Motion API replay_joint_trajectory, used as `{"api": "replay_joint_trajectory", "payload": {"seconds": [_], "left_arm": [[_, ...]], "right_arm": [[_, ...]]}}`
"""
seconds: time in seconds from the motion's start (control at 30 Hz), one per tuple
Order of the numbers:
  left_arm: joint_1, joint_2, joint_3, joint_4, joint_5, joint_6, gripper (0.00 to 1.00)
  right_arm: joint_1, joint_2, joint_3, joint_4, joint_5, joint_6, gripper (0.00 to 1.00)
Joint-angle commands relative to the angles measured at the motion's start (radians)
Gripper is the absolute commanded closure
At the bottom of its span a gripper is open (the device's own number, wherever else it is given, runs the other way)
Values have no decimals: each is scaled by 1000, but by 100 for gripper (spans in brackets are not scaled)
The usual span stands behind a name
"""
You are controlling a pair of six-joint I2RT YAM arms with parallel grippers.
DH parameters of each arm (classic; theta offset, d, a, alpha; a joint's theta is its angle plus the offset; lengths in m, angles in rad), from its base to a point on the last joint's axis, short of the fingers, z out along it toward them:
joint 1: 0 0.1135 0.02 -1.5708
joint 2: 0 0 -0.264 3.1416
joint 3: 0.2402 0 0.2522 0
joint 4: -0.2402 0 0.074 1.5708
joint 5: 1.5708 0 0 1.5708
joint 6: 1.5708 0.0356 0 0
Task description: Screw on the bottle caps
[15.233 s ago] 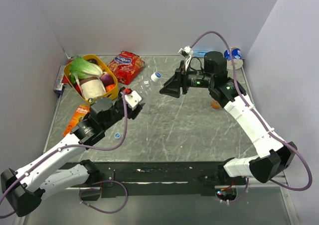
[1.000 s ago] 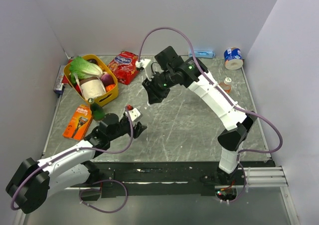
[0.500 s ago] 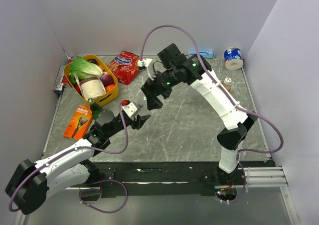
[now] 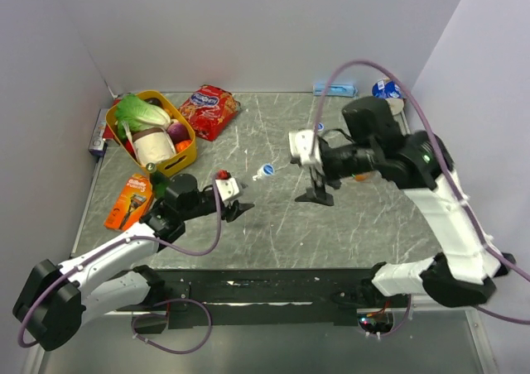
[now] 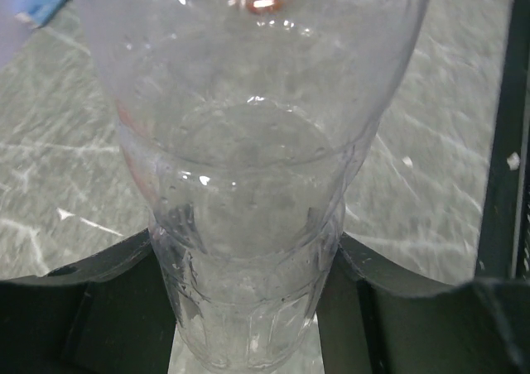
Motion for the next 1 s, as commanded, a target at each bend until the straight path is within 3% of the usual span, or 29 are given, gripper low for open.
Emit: {"api": "replay_joint_trajectory", "payload": {"seconds": [0.0, 0.23, 0.43, 0.87, 0.97], "left_arm": [[2, 17, 99, -192, 166, 252, 99], [2, 33, 175, -295, 183, 340, 99], [2, 28, 189, -303, 191, 358, 99], [2, 13, 186, -271, 195, 340, 99], [4, 10, 186, -257, 194, 331, 99]], "right_arm": [[69, -17, -50, 59, 9, -364, 18], [148, -27, -132, 56, 17, -587, 25], [174, -9, -121, 31, 22, -640, 30], [177, -1, -164, 83, 71, -625, 47], [174, 0, -182, 111, 82, -598, 56]]}}
